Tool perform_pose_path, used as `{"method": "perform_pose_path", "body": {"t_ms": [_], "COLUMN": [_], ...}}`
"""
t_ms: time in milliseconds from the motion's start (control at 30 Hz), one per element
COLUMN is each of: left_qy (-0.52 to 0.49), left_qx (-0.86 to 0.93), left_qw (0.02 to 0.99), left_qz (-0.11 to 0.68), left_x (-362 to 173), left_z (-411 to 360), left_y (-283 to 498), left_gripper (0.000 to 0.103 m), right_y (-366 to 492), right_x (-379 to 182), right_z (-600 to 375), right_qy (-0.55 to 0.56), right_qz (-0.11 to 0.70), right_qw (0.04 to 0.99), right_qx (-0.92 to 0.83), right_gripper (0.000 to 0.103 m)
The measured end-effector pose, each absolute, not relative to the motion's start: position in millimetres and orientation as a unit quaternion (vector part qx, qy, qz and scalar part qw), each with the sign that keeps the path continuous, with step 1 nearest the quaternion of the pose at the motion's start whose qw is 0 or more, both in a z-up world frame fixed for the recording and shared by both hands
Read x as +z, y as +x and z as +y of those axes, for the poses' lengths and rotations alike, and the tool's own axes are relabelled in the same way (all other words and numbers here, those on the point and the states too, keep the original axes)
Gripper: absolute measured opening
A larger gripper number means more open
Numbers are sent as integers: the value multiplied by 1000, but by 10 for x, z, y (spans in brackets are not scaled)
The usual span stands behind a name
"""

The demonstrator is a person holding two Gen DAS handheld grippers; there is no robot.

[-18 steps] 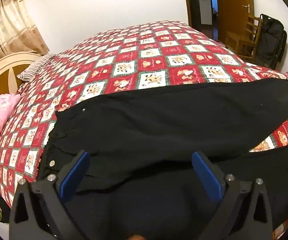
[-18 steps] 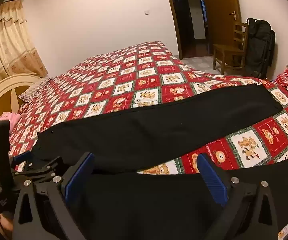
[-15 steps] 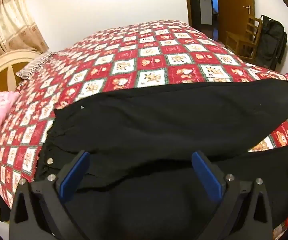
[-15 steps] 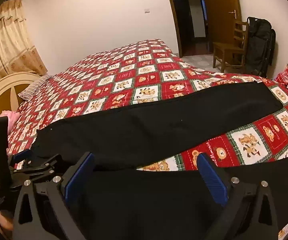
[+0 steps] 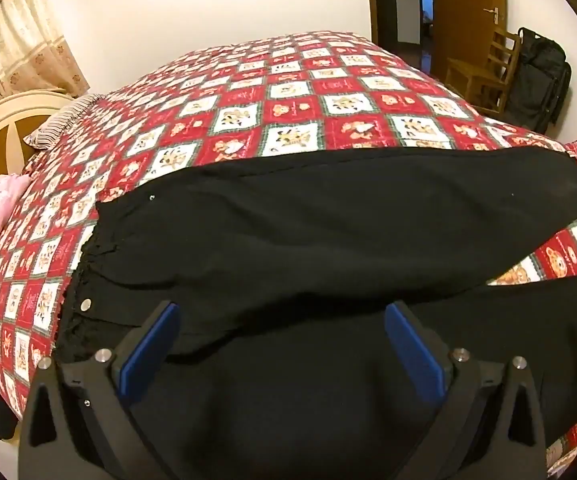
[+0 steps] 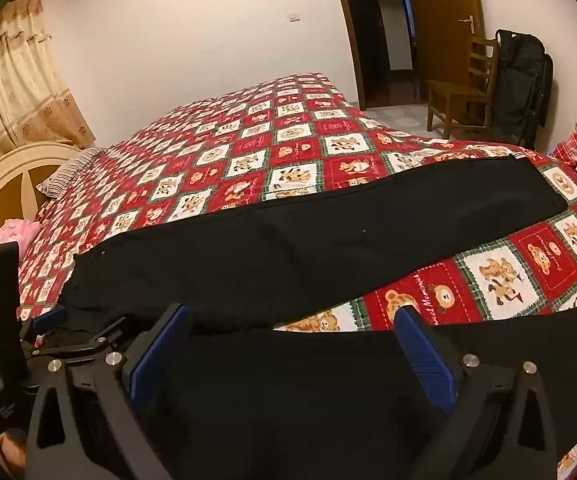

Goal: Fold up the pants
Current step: 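Position both grippers open over the black trousers' waistband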

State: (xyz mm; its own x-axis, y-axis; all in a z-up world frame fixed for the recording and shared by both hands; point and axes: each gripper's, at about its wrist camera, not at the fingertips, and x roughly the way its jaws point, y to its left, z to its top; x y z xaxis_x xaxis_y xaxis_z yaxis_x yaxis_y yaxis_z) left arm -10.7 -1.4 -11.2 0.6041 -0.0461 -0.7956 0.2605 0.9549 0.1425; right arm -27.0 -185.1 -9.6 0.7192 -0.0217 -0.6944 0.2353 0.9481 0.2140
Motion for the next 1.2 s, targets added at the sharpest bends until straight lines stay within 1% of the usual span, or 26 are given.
{"method": "perform_pose_path", "body": {"t_ms": [1200], "left_qy": [125], "left_qx": [-88], "left_qw": [883], "left_qz": [443], "left_x": [-131], "left_z": [-68], "left_y": [-141], "left_gripper": [103], "right_y": [-324], "right_x": [-116], "right_z": [-1941], "right_qy": [156], "right_qz": [369], "right_qw": [913], "right_qx": [-82], "right_gripper": [102]}}
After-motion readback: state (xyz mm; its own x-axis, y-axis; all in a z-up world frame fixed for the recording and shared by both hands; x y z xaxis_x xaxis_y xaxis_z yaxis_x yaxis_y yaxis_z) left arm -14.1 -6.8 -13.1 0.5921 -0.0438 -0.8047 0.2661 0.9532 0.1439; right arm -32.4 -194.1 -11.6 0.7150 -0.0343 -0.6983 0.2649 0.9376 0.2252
